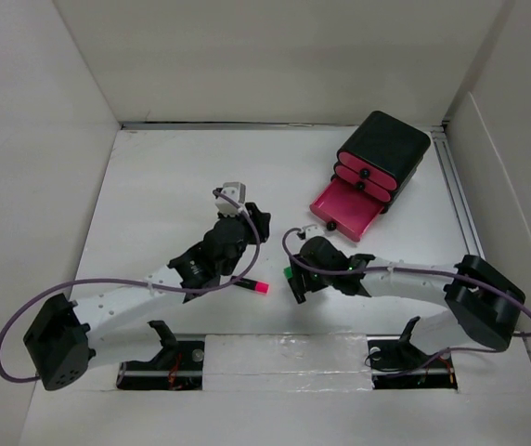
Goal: Organize the desk
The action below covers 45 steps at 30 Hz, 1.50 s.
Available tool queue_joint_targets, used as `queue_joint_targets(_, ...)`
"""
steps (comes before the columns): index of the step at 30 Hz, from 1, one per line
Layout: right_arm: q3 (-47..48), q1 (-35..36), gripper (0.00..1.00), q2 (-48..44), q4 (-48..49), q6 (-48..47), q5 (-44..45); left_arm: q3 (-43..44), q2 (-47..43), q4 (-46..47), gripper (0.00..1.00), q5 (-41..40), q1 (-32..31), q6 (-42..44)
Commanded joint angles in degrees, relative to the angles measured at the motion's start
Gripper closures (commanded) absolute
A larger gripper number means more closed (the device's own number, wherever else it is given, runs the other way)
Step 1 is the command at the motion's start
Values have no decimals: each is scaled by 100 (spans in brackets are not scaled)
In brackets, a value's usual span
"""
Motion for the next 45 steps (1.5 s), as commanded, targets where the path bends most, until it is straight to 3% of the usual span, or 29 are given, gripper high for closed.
queue_joint_targets(1,448,216,38,260,159,63,388,-220,-349,-129,69,-180,-14,-119)
queue_joint_targets(9,607,541,39,446,62,221,818,-501,-807,-629,65,-409,-14,-400)
queue_joint_targets(13,598,541,49,401,124,195,845,-580,-912,-1112,54,-532,-14,-681)
queue_joint_targets(14,624,541,51,462,133,178,879,-581,-904,-1200,52,-523,-14,-742)
queue_joint_targets(15,642,541,65,541,124,178,889,-615,-904,-1262,47,-515,-14,-908)
queue_joint_targets(18,660,541,86,805,185,239,968,-712,-877,-1570,44,-479,-14,-1173)
queue_joint_targets(21,703,541,90,429,159,230,1257,-905,-956,-1842,44,-479,-14,-1542)
queue_joint_targets(26,1002,-335,84,-660,220,-260,1407,-1038,-1167,-1983,34,47,-14,-1718)
queue_joint_targets(30,1450,-1363,84,-610,194,-569,1451,-941,-1141,-2492,29,-21,-276,-1973)
queue_joint_targets(34,1801,-1909,85,-346,160,-710,1303,-1028,-1141,-2905,28,100,-277,-2175)
queue_joint_targets(37,1715,-1650,75,-476,194,-736,600,-1204,-1307,-3029,28,153,-277,-2342)
queue_joint_targets(38,1392,-1212,63,-652,185,-710,442,-1309,-1482,-3055,26,188,-277,-2395)
queue_joint_targets(39,1389,-1208,63,-653,185,-710,440,-1310,-1484,-3056,26,189,-277,-2395)
queue_joint_targets(41,1092,-594,51,-890,211,-501,353,-1354,-1597,-3117,24,250,-277,-2492)
queue_joint_targets(45,468,-57,39,-900,282,-245,18,-1407,-1589,-3275,24,268,-277,-2659)
